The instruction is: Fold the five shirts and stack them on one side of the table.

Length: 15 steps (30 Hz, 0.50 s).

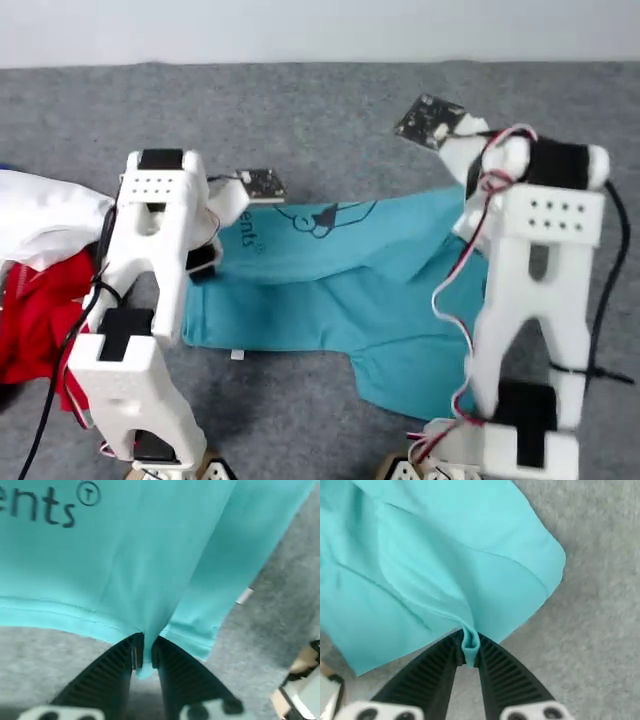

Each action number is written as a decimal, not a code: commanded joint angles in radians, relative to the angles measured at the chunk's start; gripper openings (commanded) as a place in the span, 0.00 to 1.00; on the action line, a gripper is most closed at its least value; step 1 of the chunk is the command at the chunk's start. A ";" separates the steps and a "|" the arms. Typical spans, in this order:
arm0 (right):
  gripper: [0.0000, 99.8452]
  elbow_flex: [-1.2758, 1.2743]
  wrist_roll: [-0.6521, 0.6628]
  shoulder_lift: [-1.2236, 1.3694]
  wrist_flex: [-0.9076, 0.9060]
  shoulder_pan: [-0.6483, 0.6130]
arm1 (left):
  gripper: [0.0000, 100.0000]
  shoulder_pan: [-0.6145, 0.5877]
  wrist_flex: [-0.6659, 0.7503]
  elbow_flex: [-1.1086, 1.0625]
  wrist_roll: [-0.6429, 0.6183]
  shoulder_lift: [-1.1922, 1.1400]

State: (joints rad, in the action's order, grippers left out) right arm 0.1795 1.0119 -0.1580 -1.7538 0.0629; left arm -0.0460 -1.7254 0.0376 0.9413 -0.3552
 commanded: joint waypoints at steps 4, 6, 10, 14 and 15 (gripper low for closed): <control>0.01 -0.307 0.029 -0.308 -0.042 0.010 | 0.00 -0.012 -0.029 -0.008 0.011 0.064; 0.01 -0.400 0.029 -0.372 -0.041 0.010 | 0.00 -0.017 -0.029 -0.008 0.011 0.064; 0.01 -0.562 0.025 -0.481 -0.041 0.010 | 0.00 -0.026 -0.029 -0.012 0.009 0.064; 0.01 -0.664 0.028 -0.573 -0.041 0.016 | 0.00 -0.017 -0.029 -0.082 0.009 0.074; 0.01 -0.689 0.028 -0.595 -0.041 0.016 | 0.00 -0.017 -0.029 -0.099 0.011 0.075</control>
State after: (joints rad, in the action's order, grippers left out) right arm -0.4741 1.0319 -0.6736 -1.7538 0.0644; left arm -0.0644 -1.7254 -0.0315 0.9413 -0.3491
